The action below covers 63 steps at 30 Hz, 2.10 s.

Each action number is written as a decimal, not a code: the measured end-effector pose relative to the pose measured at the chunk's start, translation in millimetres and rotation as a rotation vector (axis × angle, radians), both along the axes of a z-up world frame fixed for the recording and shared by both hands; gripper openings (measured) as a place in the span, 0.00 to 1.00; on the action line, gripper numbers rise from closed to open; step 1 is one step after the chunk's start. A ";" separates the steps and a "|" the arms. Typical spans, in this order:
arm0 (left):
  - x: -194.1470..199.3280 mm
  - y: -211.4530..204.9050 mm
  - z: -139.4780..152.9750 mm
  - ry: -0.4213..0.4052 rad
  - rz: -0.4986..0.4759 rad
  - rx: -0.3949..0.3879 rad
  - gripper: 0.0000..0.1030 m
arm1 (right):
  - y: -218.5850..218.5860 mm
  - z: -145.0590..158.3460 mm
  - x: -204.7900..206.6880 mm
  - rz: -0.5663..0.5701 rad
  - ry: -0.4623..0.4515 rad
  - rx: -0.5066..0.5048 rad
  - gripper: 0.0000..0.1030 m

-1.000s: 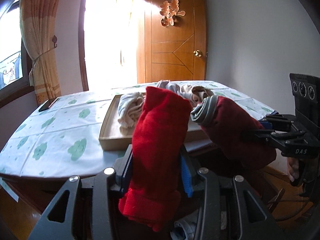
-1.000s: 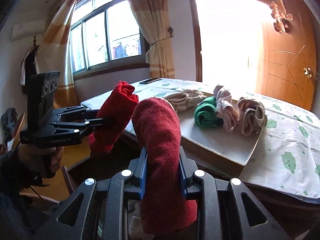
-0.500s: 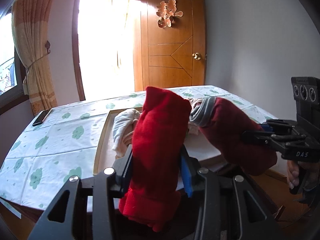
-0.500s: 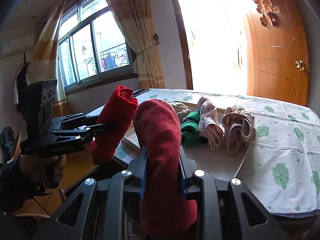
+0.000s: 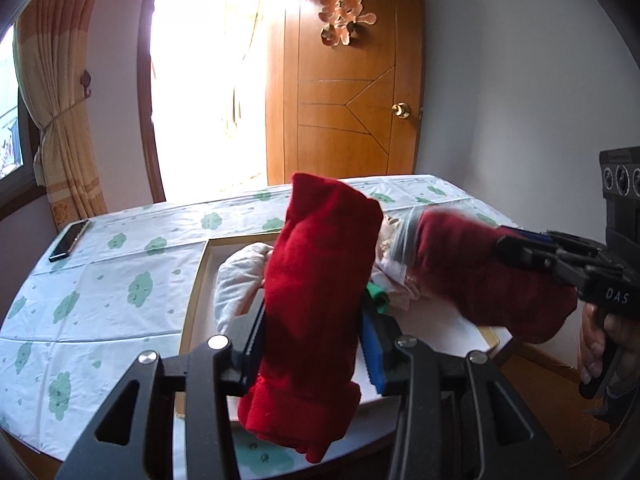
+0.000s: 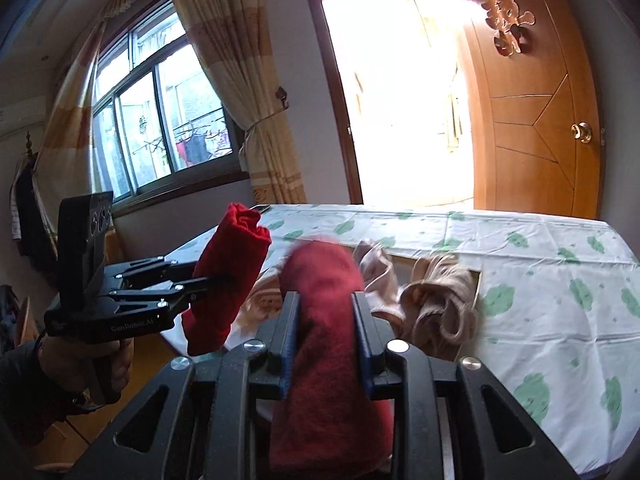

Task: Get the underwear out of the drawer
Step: 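Lower both red garments into the tray, opening both tools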

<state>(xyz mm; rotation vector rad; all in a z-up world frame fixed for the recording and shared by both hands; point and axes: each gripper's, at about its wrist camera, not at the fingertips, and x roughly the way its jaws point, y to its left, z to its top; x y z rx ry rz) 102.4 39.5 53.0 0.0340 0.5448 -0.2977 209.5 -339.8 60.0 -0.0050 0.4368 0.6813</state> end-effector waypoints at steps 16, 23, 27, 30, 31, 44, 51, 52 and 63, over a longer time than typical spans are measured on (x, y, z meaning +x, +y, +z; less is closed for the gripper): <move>25.0 2.5 -13.9 0.068 0.018 0.001 0.40 | 25.4 -39.9 17.5 0.149 0.235 -0.288 0.67; 22.3 -1.5 -10.8 0.065 0.003 0.014 0.40 | 34.8 -61.9 17.7 0.158 0.311 -0.385 0.30; 23.5 0.4 -8.2 0.058 0.009 0.007 0.40 | 28.6 -44.7 2.0 0.171 0.225 -0.291 0.27; 26.3 4.9 -4.1 0.051 0.024 -0.011 0.40 | 25.7 -23.2 -12.4 0.190 0.160 -0.217 0.27; 28.0 6.4 -2.6 0.052 0.028 -0.020 0.40 | 25.6 -15.7 -14.4 0.186 0.142 -0.203 0.27; 82.2 8.0 -0.1 0.126 0.047 -0.116 0.40 | 11.9 9.5 57.4 -0.101 0.141 -0.073 0.27; 115.9 1.1 -13.0 0.197 0.062 -0.154 0.40 | 20.3 -4.0 95.4 -0.189 0.188 -0.030 0.27; 119.4 -0.5 -16.2 0.207 0.068 -0.151 0.40 | 23.6 -7.2 98.8 -0.190 0.194 -0.033 0.27; 119.1 -12.3 -29.0 0.200 0.091 -0.109 0.53 | 17.6 -23.9 96.4 -0.196 0.202 -0.050 0.65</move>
